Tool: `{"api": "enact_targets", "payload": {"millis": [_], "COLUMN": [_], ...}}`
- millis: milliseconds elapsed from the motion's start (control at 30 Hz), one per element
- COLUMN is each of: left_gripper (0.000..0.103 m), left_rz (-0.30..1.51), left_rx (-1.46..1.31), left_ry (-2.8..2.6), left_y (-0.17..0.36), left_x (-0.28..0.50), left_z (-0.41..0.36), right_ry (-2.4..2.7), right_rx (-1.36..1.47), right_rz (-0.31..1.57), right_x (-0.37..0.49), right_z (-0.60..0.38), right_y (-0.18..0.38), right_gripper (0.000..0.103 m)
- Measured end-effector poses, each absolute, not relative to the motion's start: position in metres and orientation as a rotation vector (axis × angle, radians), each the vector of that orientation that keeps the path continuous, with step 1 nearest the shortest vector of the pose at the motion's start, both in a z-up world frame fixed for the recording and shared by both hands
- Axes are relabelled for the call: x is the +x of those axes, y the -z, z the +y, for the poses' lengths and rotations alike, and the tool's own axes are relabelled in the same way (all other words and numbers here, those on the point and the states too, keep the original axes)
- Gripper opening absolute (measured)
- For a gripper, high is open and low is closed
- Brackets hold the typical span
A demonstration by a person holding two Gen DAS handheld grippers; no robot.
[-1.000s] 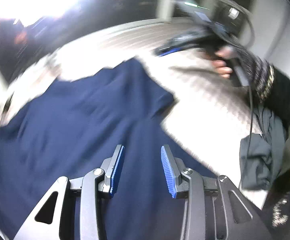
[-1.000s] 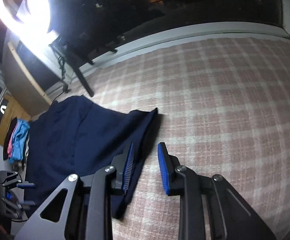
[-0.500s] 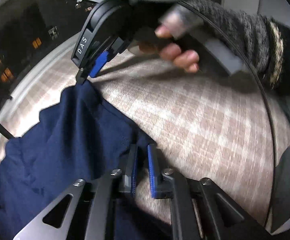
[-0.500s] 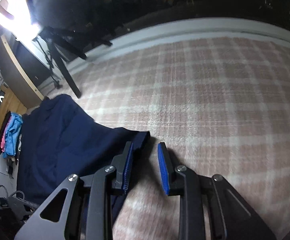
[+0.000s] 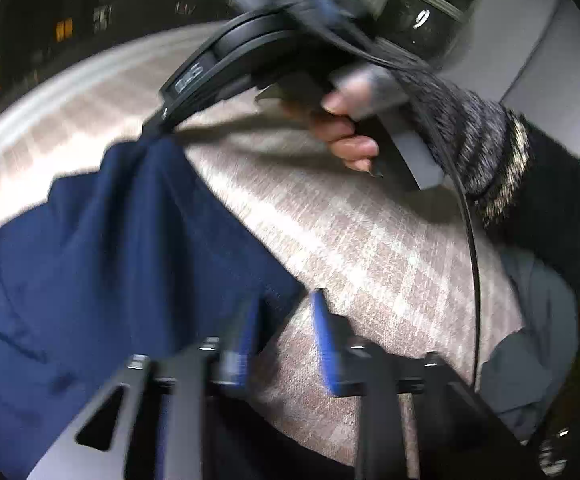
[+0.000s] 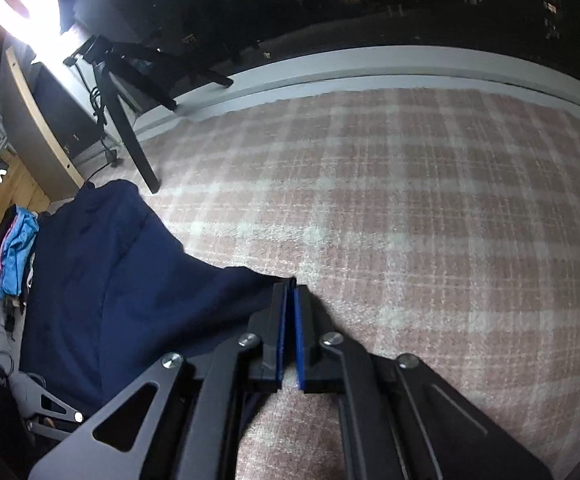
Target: Fold clothes
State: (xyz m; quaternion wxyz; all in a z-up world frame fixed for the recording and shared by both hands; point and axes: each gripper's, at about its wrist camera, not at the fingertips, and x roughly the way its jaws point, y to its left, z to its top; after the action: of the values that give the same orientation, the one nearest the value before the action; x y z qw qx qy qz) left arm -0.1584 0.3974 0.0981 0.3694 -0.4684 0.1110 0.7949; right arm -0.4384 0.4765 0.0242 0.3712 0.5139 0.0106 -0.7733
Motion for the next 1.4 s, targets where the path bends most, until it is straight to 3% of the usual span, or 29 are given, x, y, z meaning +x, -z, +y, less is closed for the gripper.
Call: {"api": "enact_targets", "payload": {"millis": [67,133,167,200,233,367,533,900,1133,1200,1267,1300,1400], "left_gripper": [0.045,0.038,0.017,0.008,0.006,0.006,0.006,0.006,0.010,0.024,0.025,0.025,0.031], "left_rz": [0.368,0.386,0.371,0.351,0.322,0.194,-0.169,-0.550,-0.682,-0.727,-0.722,-0.713,-0.692], "left_rx": [-1.145,-1.162,-1.189,-1.200,-1.182,-1.114,-1.066,-1.027,-1.160,-1.267,-1.264,-1.252,-1.165], "left_ry": [-2.084,-2.107,-2.114,-2.122,-2.131,-2.154,-2.231,-2.441,-2.496,-2.480,-2.496,-2.510,-2.539], "left_y": [-0.102,-0.096,-0.091,-0.088,-0.089,-0.107,-0.132,-0.144,-0.120,-0.112,-0.118,-0.122,-0.143], "left_x": [-0.149,-0.150,-0.153,-0.155,-0.155,-0.144,-0.145,-0.089,-0.084,-0.078,-0.067,-0.061,-0.045], "left_z": [0.403,0.407,0.409,0.409,0.408,0.391,0.337,0.248,0.208,0.198,0.188,0.184,0.175], "right_ry": [1.977,1.977,1.987,1.989,1.988,1.987,2.015,2.008,1.837,1.821,1.857,1.863,1.923], "right_rx": [1.333,1.325,1.314,1.305,1.298,1.283,1.193,0.976,1.032,1.067,1.071,1.069,1.102], "right_rz": [-0.038,-0.061,-0.055,-0.033,-0.006,0.011,-0.214,0.063,0.296,0.340,0.295,0.234,0.068], "right_x": [-0.442,-0.443,-0.441,-0.439,-0.436,-0.425,-0.422,-0.367,-0.340,-0.338,-0.340,-0.343,-0.350], "right_z": [0.482,0.484,0.483,0.480,0.478,0.479,0.498,0.374,0.262,0.248,0.261,0.274,0.327], "right_y": [-0.025,-0.025,-0.025,-0.025,-0.025,-0.035,-0.073,-0.140,-0.120,-0.113,-0.119,-0.124,-0.124], "right_gripper": [0.026,0.030,0.030,0.024,0.001,0.002,0.002,0.002,0.003,0.006,0.015,0.026,0.029]}}
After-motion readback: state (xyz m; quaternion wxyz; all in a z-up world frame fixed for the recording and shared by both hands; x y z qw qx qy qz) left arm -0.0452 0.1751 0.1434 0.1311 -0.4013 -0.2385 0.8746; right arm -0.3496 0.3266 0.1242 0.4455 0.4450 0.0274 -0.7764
